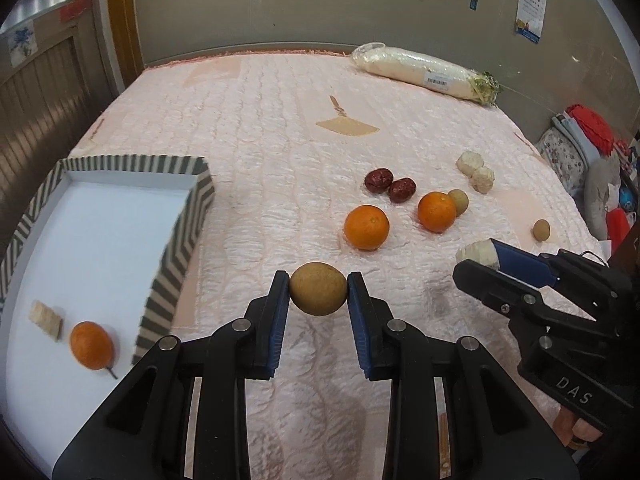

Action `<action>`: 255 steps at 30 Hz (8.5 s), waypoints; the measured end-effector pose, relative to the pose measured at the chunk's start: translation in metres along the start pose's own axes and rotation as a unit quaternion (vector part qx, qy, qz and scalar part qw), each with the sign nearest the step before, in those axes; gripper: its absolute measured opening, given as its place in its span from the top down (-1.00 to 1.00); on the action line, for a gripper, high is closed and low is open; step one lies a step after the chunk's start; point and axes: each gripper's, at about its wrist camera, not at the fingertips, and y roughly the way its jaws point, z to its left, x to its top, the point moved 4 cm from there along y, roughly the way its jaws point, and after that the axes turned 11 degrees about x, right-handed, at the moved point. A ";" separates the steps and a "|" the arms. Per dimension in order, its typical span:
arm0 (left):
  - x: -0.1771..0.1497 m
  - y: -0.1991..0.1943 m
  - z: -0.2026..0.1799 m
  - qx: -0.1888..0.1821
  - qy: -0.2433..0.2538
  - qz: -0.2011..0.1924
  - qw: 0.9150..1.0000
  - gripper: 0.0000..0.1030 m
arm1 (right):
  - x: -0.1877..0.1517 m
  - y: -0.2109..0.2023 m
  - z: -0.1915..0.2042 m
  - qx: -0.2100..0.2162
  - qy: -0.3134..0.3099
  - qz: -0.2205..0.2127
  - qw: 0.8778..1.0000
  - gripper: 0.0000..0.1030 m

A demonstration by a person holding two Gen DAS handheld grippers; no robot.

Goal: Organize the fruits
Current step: 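Grasp the brown pear with the left tool while the right tool grasps a yam chunk, then carry the pear and yam chunk into the tray and release both, then move both open tools back toward the oranges, then grasp an orange with the left tool while the right tool grasps another orange, then carry both held oranges over the striped tray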

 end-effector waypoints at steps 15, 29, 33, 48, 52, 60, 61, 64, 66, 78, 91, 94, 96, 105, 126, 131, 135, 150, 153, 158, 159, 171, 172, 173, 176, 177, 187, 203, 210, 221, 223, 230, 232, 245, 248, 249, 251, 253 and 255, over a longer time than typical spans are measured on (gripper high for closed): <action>-0.002 -0.024 0.043 0.037 -0.029 -0.015 0.999 0.44 | 0.011 0.007 0.049 0.029 -0.039 -0.004 0.999 0.36; -0.010 -0.040 0.090 0.060 -0.066 -0.024 0.996 0.44 | 0.020 0.023 0.099 0.051 -0.077 0.001 0.996 0.36; -0.014 -0.043 0.102 0.067 -0.075 -0.024 0.995 0.44 | 0.021 0.027 0.115 0.058 -0.089 0.004 0.994 0.36; -0.035 -0.049 0.155 0.099 -0.114 -0.017 0.988 0.44 | 0.022 0.051 0.166 0.087 -0.123 0.020 0.988 0.36; -0.040 -0.049 0.168 0.108 -0.125 -0.014 0.986 0.44 | 0.021 0.057 0.175 0.093 -0.130 0.026 0.987 0.36; -0.049 -0.047 0.182 0.120 -0.136 -0.007 0.983 0.44 | 0.019 0.067 0.192 0.103 -0.144 0.036 0.984 0.36; -0.050 -0.046 0.183 0.122 -0.138 -0.006 0.983 0.44 | 0.018 0.068 0.193 0.105 -0.145 0.037 0.983 0.36; -0.053 -0.045 0.188 0.126 -0.142 -0.003 0.982 0.44 | 0.017 0.073 0.201 0.109 -0.152 0.043 0.981 0.36; -0.056 -0.044 0.192 0.128 -0.145 0.000 0.981 0.44 | 0.015 0.078 0.206 0.112 -0.156 0.047 0.980 0.36; -0.068 -0.031 0.204 0.132 -0.158 0.020 0.978 0.45 | 0.005 0.101 0.221 0.122 -0.168 0.077 0.975 0.36; -0.073 -0.025 0.212 0.140 -0.166 0.029 0.976 0.45 | 0.003 0.115 0.222 0.126 -0.167 0.093 0.973 0.36; -0.076 -0.022 0.215 0.145 -0.169 0.034 0.974 0.45 | 0.001 0.122 0.225 0.128 -0.173 0.104 0.971 0.36; -0.079 -0.019 0.217 0.146 -0.172 0.041 0.973 0.45 | -0.001 0.128 0.226 0.127 -0.177 0.114 0.969 0.36; -0.078 -0.018 0.220 0.136 -0.189 0.048 0.971 0.30 | -0.004 0.136 0.224 0.149 -0.154 0.120 0.969 0.36; -0.011 -0.032 0.080 0.034 -0.085 -0.007 0.996 -0.12 | 0.004 0.030 0.088 0.054 -0.067 0.045 0.995 0.22; -0.001 -0.014 0.039 -0.003 -0.056 0.008 0.998 -0.12 | -0.006 0.011 0.033 0.015 -0.028 0.045 0.998 0.22; 0.009 -0.001 0.009 -0.021 -0.028 0.013 0.999 -0.12 | -0.012 -0.001 0.004 -0.005 -0.008 0.048 0.999 0.22; 0.033 0.051 -0.040 -0.013 0.021 0.036 0.999 -0.12 | 0.003 0.007 -0.049 -0.019 0.023 0.044 0.999 0.18; 0.034 0.059 -0.040 -0.008 0.018 0.039 0.999 -0.12 | 0.008 0.018 -0.052 -0.018 0.020 0.052 0.998 0.18; 0.035 0.059 -0.039 -0.003 0.021 0.028 0.999 -0.11 | 0.010 0.025 -0.051 -0.016 0.018 0.057 0.998 0.18; 0.034 0.058 -0.038 0.001 0.023 0.024 0.999 -0.03 | 0.010 0.026 -0.051 -0.015 0.018 0.058 0.998 0.18; 0.032 0.054 -0.029 0.006 0.014 0.019 1.000 0.39 | 0.022 0.048 -0.045 -0.024 0.016 0.048 0.998 0.18; 0.032 0.054 -0.028 0.007 0.014 0.019 1.000 0.39 | 0.023 0.049 -0.045 -0.025 0.014 0.044 0.999 0.18; 0.031 0.054 -0.028 0.005 0.012 0.020 1.000 0.39 | 0.025 0.050 -0.045 -0.025 0.014 0.042 0.999 0.18; 0.030 0.053 -0.027 0.006 0.011 0.019 1.000 0.39 | 0.025 0.051 -0.044 -0.027 0.004 0.037 0.999 0.31; 0.029 0.052 -0.027 0.005 0.011 0.020 1.000 0.39 | 0.025 0.051 -0.044 -0.030 0.000 0.037 0.999 0.37; 0.016 0.035 -0.023 0.004 0.002 0.020 1.000 0.39 | 0.016 0.018 -0.031 -0.032 -0.002 0.016 0.999 0.38; 0.000 -0.010 -0.010 0.019 0.000 -0.013 1.000 0.39 | -0.004 -0.021 -0.003 -0.023 0.006 -0.016 1.000 0.38; -0.005 -0.024 0.006 0.034 -0.009 -0.024 0.999 0.39 | -0.003 -0.019 0.016 -0.016 -0.009 -0.015 1.000 0.38; -0.010 -0.036 0.035 0.050 -0.025 -0.031 0.998 0.39 | 0.002 -0.010 0.044 -0.007 -0.034 -0.010 0.999 0.38; -0.010 -0.038 0.042 0.055 -0.029 -0.032 0.998 0.39 | 0.004 -0.007 0.050 -0.004 -0.039 -0.010 0.999 0.38; -0.010 -0.042 0.064 0.068 -0.044 -0.037 0.996 0.39 | 0.012 0.004 0.069 0.005 -0.058 -0.004 0.998 0.38; -0.010 -0.042 0.071 0.073 -0.047 -0.037 0.996 0.39 | 0.013 0.008 0.074 0.008 -0.062 -0.002 0.998 0.38; -0.016 -0.038 0.112 0.094 -0.077 -0.032 0.992 0.39 | 0.023 0.035 0.108 0.028 -0.090 0.014 0.995 0.38; -0.018 -0.037 0.121 0.100 -0.084 -0.030 0.991 0.39 | 0.024 0.041 0.115 0.033 -0.095 0.019 0.995 0.38; -0.019 -0.037 0.124 0.102 -0.085 -0.030 0.991 0.39 | 0.024 0.043 0.118 0.034 -0.097 0.020 0.995 0.38; -0.020 -0.037 0.129 0.107 -0.089 -0.030 0.990 0.39 | 0.024 0.047 0.123 0.038 -0.100 0.023 0.994 0.38; -0.021 -0.036 0.136 0.110 -0.094 -0.028 0.989 0.39 | 0.025 0.050 0.127 0.041 -0.104 0.025 0.993 0.38; -0.023 -0.035 0.142 0.113 -0.099 -0.027 0.988 0.39 | 0.025 0.053 0.132 0.044 -0.107 0.027 0.993 0.38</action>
